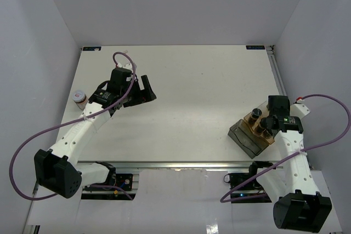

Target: Organize the condiment bottles

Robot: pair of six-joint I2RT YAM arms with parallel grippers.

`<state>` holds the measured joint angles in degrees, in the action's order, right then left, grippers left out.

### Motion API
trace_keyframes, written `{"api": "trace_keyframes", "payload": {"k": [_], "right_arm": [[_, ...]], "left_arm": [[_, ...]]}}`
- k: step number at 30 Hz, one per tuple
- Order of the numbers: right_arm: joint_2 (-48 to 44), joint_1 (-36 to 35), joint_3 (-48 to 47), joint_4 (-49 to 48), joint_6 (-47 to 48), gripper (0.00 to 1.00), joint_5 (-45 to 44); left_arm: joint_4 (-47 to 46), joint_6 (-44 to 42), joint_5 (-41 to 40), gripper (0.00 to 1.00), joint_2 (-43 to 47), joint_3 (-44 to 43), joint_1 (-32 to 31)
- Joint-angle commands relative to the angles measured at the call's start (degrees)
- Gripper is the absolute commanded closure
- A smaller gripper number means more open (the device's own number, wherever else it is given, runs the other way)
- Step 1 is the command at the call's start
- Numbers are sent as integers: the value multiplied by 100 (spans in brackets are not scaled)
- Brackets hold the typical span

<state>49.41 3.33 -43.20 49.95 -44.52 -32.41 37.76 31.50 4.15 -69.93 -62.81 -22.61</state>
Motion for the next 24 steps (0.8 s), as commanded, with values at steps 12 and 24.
{"api": "trace_keyframes", "payload": {"k": [12, 24], "right_arm": [[200, 165, 241, -518, -162, 62, -140], [250, 273, 356, -748, 10, 34, -46]], "left_arm": [[-58, -39, -106, 2, -150, -153, 18], [-13, -47, -165, 2, -153, -165, 11]]}}
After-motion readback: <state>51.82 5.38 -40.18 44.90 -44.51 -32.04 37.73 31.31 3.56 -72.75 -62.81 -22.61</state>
